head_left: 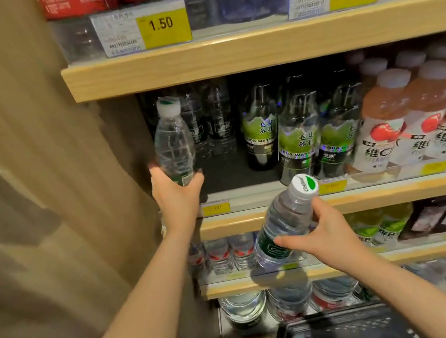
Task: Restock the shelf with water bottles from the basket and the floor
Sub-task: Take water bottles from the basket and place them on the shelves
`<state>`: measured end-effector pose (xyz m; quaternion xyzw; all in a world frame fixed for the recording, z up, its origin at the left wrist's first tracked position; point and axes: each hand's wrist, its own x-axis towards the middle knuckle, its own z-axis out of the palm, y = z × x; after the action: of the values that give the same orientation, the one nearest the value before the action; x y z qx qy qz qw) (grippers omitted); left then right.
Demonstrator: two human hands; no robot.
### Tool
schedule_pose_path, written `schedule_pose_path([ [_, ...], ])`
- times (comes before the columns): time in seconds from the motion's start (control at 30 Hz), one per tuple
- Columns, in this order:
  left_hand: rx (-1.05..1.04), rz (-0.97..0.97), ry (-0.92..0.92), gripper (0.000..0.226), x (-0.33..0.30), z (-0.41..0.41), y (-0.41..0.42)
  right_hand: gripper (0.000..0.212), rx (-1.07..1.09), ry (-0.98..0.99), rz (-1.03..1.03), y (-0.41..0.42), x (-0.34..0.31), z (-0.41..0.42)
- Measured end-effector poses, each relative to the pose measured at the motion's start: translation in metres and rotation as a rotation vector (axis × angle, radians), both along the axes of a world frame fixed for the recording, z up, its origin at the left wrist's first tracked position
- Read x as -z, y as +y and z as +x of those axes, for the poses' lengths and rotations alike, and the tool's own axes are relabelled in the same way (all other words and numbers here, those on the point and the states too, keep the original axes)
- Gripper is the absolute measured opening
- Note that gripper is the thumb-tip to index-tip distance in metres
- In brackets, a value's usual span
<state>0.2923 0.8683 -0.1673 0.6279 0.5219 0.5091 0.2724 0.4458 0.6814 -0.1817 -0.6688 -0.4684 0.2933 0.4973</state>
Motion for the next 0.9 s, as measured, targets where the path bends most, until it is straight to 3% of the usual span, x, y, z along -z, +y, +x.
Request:
schedule_pose_path([
  [0.13, -0.042, -0.037, -0.031, 0.082, 0.000, -0.009, 0.008, 0.053, -0.021, -0.029, 0.067, 0.004, -0.022, -0.003],
  [0.33, 0.009, -0.020, -0.009, 0.069, 0.001, -0.011, -0.003, 0.057, -0.129, -0.128, 0.288, 0.029, -0.089, -0.021],
  [0.43, 0.005, -0.034, 0.000, 0.075, 0.003, -0.014, 0.003, 0.062, -0.125, -0.229, 0.354, 0.061, -0.100, -0.033],
  [0.53, 0.033, -0.022, 0.043, 0.079, 0.006, -0.018, 0.005, 0.063, -0.046, -0.289, 0.284, 0.103, -0.085, -0.036],
  [0.67, 0.037, 0.029, 0.117, 0.080, 0.020, -0.026, 0.001, 0.082, 0.038, -0.329, 0.165, 0.143, -0.066, -0.034],
  [0.9, 0.018, 0.043, 0.154, 0.064, 0.019, -0.031, 0.004, 0.080, 0.085, -0.257, 0.044, 0.167, -0.054, -0.027],
])
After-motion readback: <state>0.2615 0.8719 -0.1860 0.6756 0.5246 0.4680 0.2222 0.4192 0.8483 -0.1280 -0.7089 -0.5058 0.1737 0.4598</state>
